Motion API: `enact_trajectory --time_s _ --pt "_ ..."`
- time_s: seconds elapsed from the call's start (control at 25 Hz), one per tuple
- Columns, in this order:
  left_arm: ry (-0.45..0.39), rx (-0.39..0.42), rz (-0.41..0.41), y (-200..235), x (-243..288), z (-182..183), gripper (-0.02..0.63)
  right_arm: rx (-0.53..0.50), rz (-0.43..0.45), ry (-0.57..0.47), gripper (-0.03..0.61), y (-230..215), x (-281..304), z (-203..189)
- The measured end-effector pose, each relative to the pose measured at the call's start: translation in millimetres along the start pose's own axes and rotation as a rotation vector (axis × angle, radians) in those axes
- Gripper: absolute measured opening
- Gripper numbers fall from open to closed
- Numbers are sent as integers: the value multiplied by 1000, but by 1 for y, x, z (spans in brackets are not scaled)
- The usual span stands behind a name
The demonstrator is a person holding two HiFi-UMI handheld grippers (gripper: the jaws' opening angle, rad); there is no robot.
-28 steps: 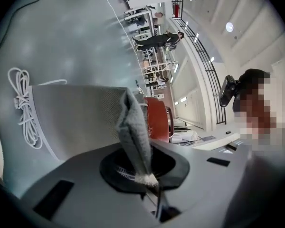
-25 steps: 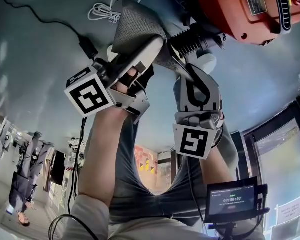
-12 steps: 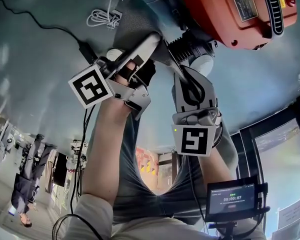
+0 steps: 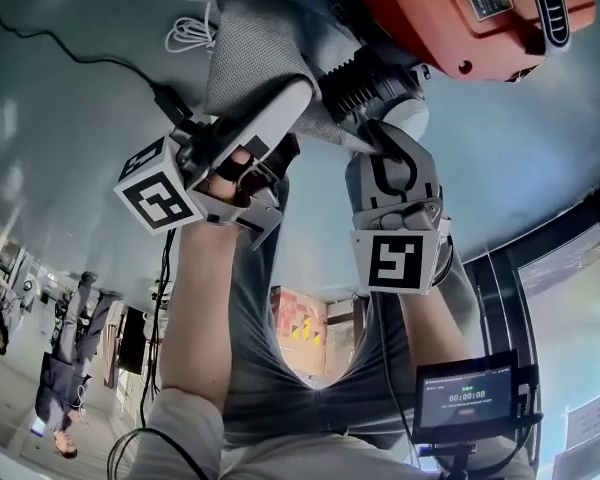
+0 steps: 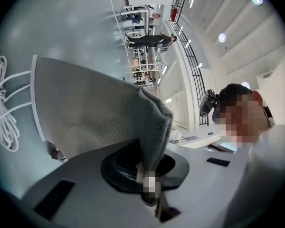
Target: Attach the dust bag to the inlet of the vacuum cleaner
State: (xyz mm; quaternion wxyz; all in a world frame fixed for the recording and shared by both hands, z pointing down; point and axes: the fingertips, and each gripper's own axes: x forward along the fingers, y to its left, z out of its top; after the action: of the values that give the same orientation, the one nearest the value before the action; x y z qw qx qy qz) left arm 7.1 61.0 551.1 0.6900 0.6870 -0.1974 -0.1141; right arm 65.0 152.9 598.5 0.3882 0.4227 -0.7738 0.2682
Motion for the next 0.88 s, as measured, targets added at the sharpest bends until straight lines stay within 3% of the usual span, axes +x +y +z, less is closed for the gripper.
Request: enact_trajectory --time_s 0.16,0.4,0.48,0.56,0.64,0.76,0.88 --pt "35 65 13 3 7 -1 17 4 0 16 32 -2 5 -1" --pt "-68 -80 98 37 4 11 23 -84 -172 -74 23 -17 -13 19" --pt "-89 -129 119 43 4 12 28 -83 -175 -87 23 -18 -13 21" --pt "-100 -139 102 37 6 13 29 -75 -126 -65 23 -13 -8 14" --pt "-75 -95 50 19 14 13 23 -64 -44 -11 23 -4 2 4" --pt "33 33 22 0 24 1 20 -33 49 38 23 10 16 -5" --pt "74 57 28 6 21 -1 19 -21 15 26 23 4 15 -5"
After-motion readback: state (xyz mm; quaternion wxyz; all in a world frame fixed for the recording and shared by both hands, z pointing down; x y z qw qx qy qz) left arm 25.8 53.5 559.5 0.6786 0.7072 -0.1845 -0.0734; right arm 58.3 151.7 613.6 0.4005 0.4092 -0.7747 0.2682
